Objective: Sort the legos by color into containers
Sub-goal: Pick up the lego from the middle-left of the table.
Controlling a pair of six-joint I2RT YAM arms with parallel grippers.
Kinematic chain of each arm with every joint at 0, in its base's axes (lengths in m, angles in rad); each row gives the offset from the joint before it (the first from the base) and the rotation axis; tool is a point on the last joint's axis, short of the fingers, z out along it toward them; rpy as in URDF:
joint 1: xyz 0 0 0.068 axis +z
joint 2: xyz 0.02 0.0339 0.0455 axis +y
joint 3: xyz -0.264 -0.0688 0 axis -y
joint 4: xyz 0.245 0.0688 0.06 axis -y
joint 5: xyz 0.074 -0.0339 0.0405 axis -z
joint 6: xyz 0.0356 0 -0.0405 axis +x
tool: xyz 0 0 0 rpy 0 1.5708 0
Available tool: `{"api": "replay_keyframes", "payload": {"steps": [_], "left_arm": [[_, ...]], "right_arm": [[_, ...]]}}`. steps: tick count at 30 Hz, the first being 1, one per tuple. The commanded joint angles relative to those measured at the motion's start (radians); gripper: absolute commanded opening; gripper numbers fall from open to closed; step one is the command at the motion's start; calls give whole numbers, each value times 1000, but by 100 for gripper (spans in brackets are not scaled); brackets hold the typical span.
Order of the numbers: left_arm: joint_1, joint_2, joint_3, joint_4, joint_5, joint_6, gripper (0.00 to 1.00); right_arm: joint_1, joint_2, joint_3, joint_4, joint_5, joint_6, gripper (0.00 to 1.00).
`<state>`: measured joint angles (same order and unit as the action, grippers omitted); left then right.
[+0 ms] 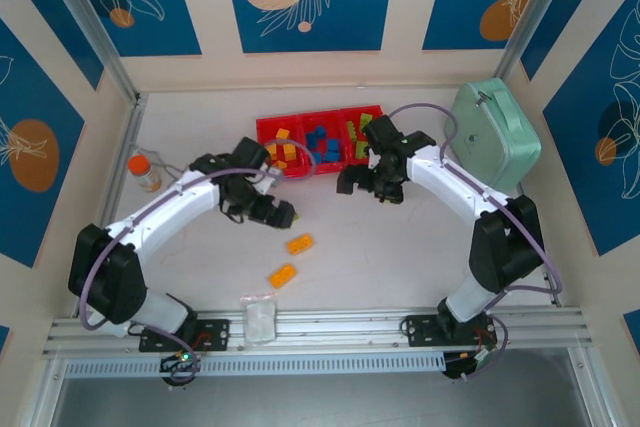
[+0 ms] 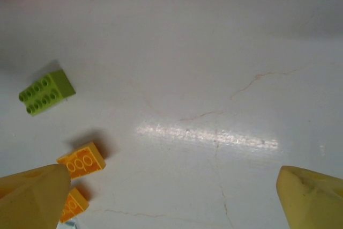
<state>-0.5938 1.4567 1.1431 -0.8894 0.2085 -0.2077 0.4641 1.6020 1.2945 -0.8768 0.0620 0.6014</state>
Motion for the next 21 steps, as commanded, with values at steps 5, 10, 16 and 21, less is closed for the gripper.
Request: {"api": "replay_keyframes", "payload": {"steps": [5,10,16,21], "left_arm": [[-215,-40,-83,-48,58,-2,99],[-268,-19,-140,-15,54,-28,96],[-326,105,-128,-29,-9,-11,88],[-353,212,-122,-6,-19,-7,82]], "right_arm": [[-61,-96,16,17,116,68,99],[-103,-169,-17,27,155,81,99],[-138,-227,-58,29,149,81,99],[-148,-244,-66,24,141,84,99]]}}
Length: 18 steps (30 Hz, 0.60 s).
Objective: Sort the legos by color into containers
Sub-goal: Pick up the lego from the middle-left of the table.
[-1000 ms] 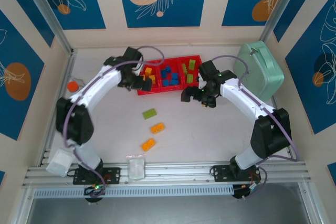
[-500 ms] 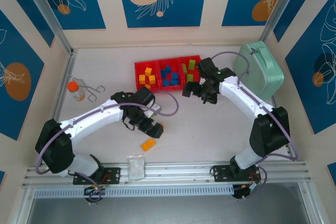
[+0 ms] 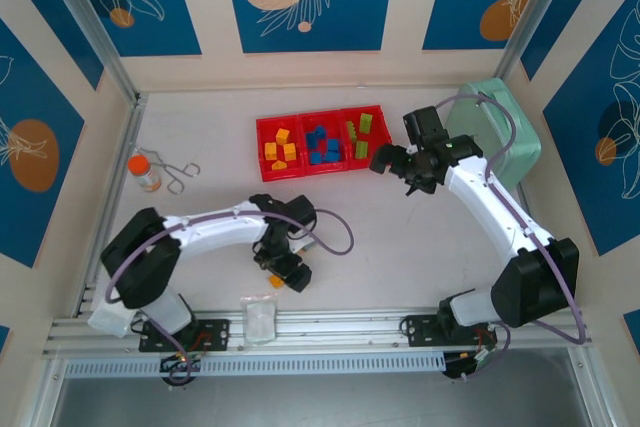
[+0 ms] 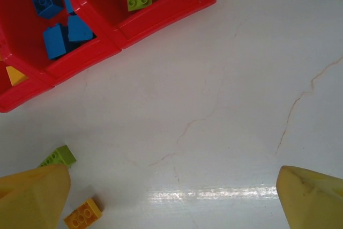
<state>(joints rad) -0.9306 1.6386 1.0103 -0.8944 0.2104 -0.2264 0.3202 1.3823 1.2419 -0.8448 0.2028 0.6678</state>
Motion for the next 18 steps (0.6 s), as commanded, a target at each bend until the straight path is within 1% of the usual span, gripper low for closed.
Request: {"api": "replay_keyframes", "payload": {"steps": [1,4,7,11,13,15,18], "left_arm": [[-19,46,12,-1,-30,11,81],[-22,90,14,-17,-71,11,79],[-22,132,12,-28,-82,7,71],[-22,147,6,-19,-88,-13,59],[-22,140,8,-17,-103,-23,51],[-22,129,19,-20,-122,-30,39],[-22,100,40,-23,-129,-30,31]], "right_arm": [[-3,-25,-11,-11,1,16,99],[-4,-28,-6,-20,12,12,99],[-3,-28,-9,-21,20,11,99],[-4,-30,-11,-20,21,12,99],[-6,-34,-14,-19,25,10,99],[-9,-35,-17,-15,27,7,99],[-16,-37,-19,-15,24,3,99]]}}
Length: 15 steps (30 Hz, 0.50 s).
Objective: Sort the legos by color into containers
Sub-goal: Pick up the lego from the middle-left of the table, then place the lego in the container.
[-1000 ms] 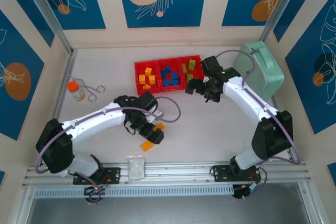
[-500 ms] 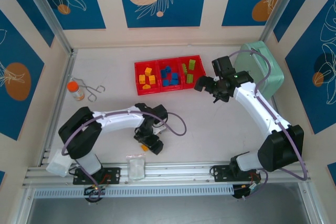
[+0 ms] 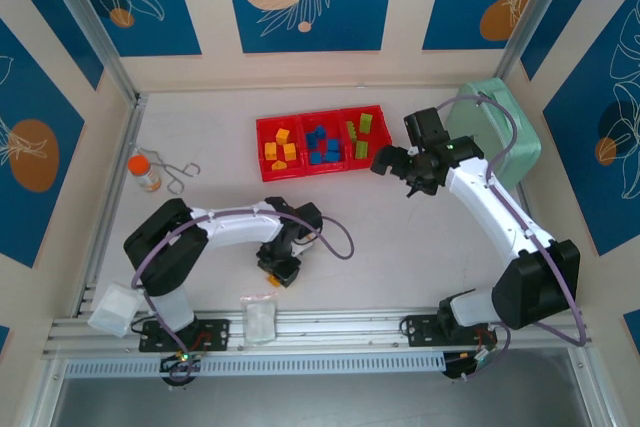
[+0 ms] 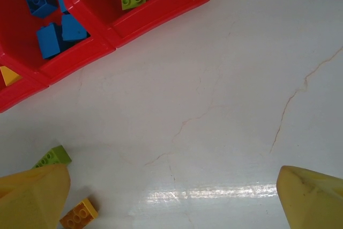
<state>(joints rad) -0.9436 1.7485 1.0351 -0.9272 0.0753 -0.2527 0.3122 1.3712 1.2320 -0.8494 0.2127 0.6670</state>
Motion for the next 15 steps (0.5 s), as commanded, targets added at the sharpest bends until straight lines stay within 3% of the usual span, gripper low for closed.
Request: {"api": "replay_keyframes", "payload": {"steps": [1,7,15], "left_arm": [[-9,-19,25,6,2,-4,30],[11,-89,156,-58,-118,-26,23],[246,0,421,-54,-163,-49,21]], "right_arm": [[-11,-25,-10,-11,14,3,99],[-32,-58,-39,-12,17,2,99],[-83,-145,-100,-22,3,7,99]]}}
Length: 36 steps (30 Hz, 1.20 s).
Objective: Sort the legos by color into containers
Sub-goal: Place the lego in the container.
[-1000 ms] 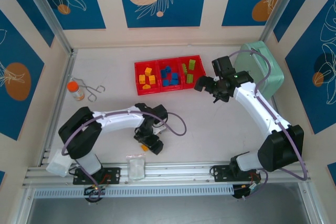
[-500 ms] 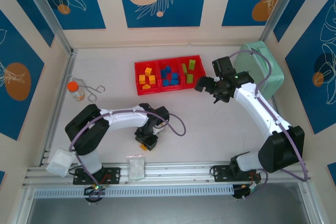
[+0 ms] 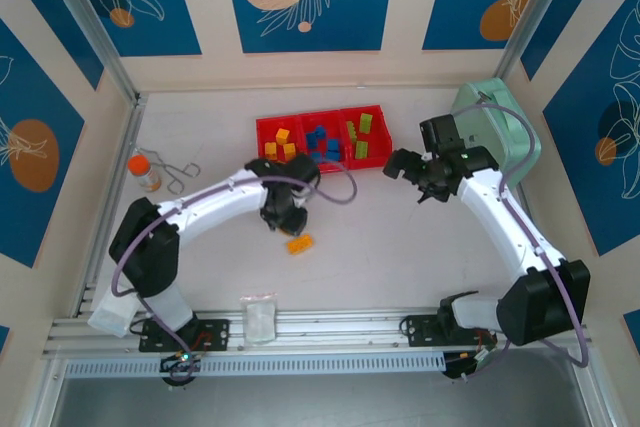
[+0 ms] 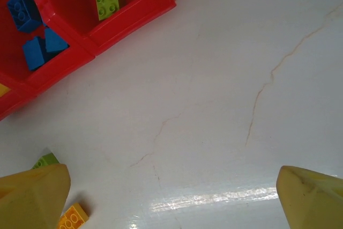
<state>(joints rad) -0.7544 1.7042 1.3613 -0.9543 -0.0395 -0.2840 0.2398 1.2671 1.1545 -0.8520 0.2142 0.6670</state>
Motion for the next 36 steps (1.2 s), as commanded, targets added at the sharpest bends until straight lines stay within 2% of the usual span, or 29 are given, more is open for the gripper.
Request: {"api": "replay_keyframes", "payload": {"steps": [1,6,12,22,25,27,29,33,36], "left_arm": [[78,69,141,-39,-47,-15,21],[168,270,440,-151,-59,30,25],[245,459,719,-220,-70,-6,25],[312,606,877,-227,-122,-16,27],[323,613,891,-214,-133,-8,47],[326,611,899,-207,-148,9,69],[328,602,904,-204,-163,27,80],[329,556,895,-198,-178,70,98],[329,495,846,-174,-194,66,99]], "right_arm": [[-13,-55,-34,-18,2,9,99],[-41,-136,-107,-8,-13,10,99],[-110,-200,-162,-42,-40,-19,99],[-204,-270,-235,-44,-94,-46,99],[-216,-263,-234,-40,-106,-53,99],[-221,-255,-231,-35,-118,-55,99],[-221,-249,-228,-29,-139,-62,99],[-221,-232,-217,-25,-172,-74,99],[-222,-220,-213,-20,-187,-74,99]]}}
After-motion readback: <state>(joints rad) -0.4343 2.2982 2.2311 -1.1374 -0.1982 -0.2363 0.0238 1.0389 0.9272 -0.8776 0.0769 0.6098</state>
